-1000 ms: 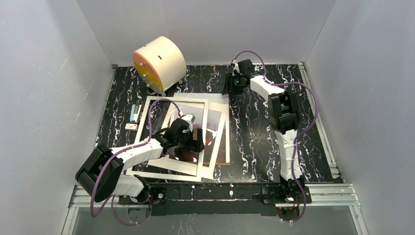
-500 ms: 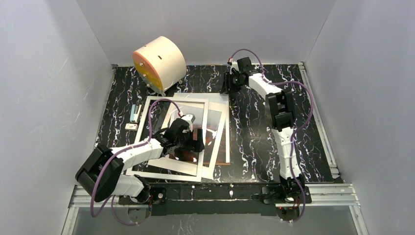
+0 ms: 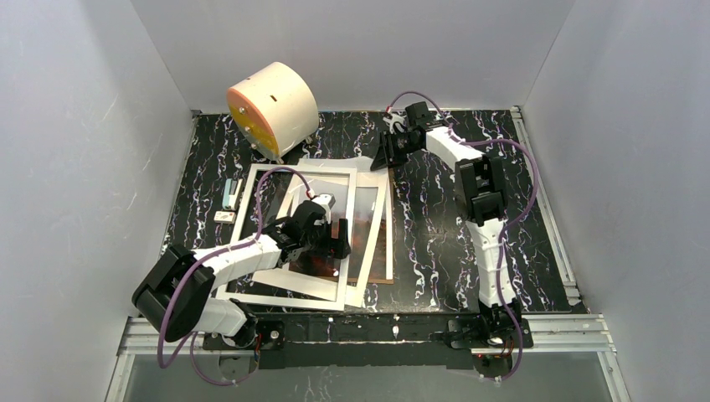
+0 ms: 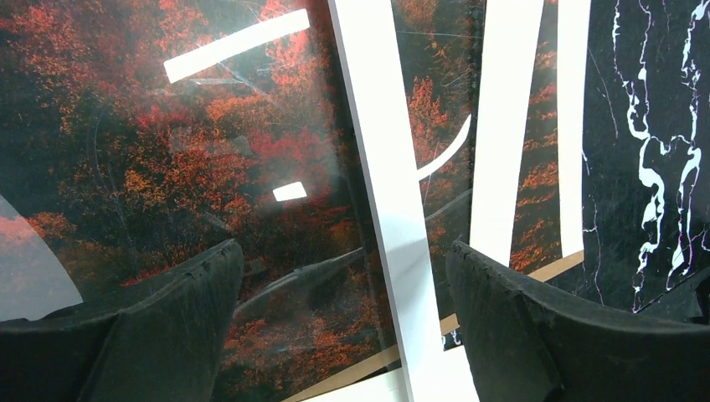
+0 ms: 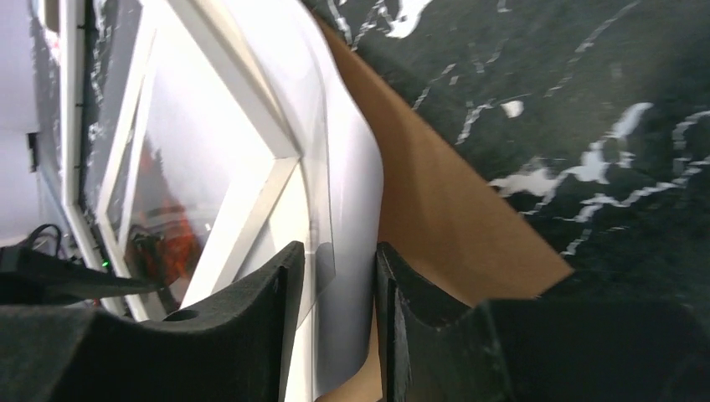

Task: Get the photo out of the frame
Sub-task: Pick up the photo from the photo frame.

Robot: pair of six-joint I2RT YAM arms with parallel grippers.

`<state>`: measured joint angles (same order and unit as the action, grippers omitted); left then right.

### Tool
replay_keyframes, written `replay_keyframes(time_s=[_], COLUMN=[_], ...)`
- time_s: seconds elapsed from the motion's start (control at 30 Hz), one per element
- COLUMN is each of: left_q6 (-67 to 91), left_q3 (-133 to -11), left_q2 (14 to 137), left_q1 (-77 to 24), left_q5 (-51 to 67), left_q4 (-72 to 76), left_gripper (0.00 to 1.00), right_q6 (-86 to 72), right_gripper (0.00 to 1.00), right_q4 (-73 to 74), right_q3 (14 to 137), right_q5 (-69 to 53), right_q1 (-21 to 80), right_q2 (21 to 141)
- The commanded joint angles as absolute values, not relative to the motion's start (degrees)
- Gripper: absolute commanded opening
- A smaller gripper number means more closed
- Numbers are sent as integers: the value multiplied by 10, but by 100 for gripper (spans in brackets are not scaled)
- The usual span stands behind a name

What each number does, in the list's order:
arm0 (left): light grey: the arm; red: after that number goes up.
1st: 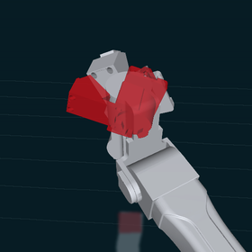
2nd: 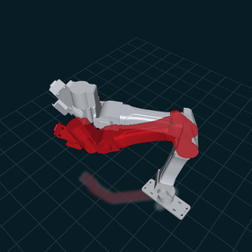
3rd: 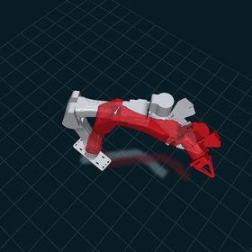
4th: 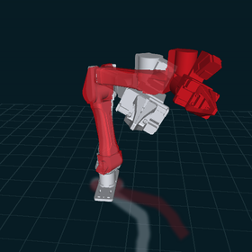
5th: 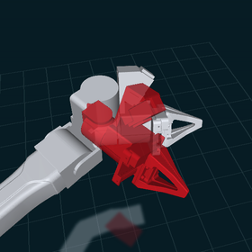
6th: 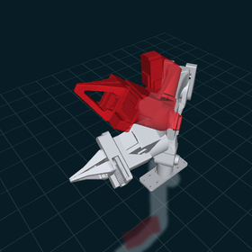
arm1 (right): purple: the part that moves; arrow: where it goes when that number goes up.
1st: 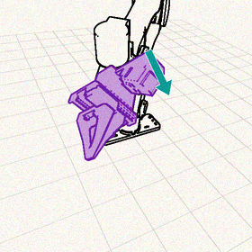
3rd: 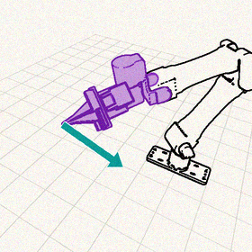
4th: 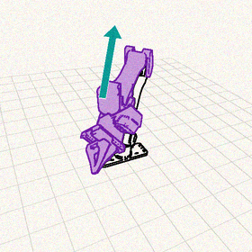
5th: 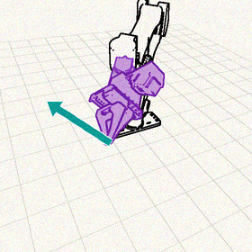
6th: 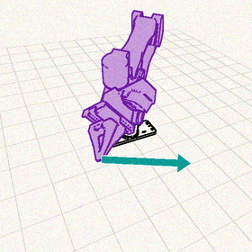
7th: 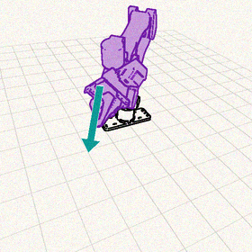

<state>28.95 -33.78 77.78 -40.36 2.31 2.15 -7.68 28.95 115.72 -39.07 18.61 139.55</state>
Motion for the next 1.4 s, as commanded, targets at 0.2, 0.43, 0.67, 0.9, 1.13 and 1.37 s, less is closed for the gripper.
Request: replay_keyframes(time_s=[0.2, 0.43, 0.67, 0.9, 1.13, 1.37], left_q6=[285, 288, 288, 288, 288, 288], left_q3=[-314, -307, -311, -314, -311, -313], left_q2=[799, 793, 797, 805, 801, 800], left_q1=[-403, -403, -401, -402, -401, -401], left_q5=[8, 8, 8, 8, 8, 8], left_q4=[-53, -52, -50, -50, -50, -50], left_gripper=[90, 90, 90, 90, 90, 90], right_q6=[-164, -327, -326, -322, -276, -241], right_gripper=[46, 50, 50, 46, 45, 45], right_q4=[239, 24, 32, 31, 23, 9], right_q3=[1080, 913, 868, 833, 768, 696], right_q5=[-480, -577, -592, -573, -589, -624], right_q1=[173, 140, 141, 145, 155, 170], right_q2=[1313, 1233, 1217, 1211, 1180, 1139])
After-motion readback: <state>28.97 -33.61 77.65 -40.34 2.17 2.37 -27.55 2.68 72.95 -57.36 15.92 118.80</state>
